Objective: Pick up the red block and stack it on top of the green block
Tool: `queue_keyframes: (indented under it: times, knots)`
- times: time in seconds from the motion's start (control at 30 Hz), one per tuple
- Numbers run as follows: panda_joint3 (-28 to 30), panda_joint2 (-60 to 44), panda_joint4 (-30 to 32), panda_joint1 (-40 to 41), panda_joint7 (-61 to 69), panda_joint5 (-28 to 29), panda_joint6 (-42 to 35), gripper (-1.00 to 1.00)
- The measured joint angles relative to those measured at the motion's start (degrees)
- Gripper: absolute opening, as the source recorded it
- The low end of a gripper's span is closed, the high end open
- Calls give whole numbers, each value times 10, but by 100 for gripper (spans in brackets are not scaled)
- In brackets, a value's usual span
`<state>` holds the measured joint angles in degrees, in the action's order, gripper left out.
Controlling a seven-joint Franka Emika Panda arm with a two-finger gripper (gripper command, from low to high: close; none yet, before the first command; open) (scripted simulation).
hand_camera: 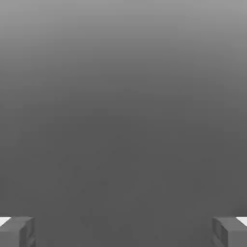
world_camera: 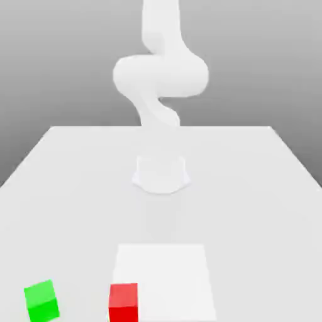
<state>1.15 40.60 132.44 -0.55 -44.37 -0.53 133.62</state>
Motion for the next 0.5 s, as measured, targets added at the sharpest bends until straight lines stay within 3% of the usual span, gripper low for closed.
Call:
queue_keyframes:
  times: [0.5]
  knots:
    - [55,-315,40,-18,93,-38,110,0]
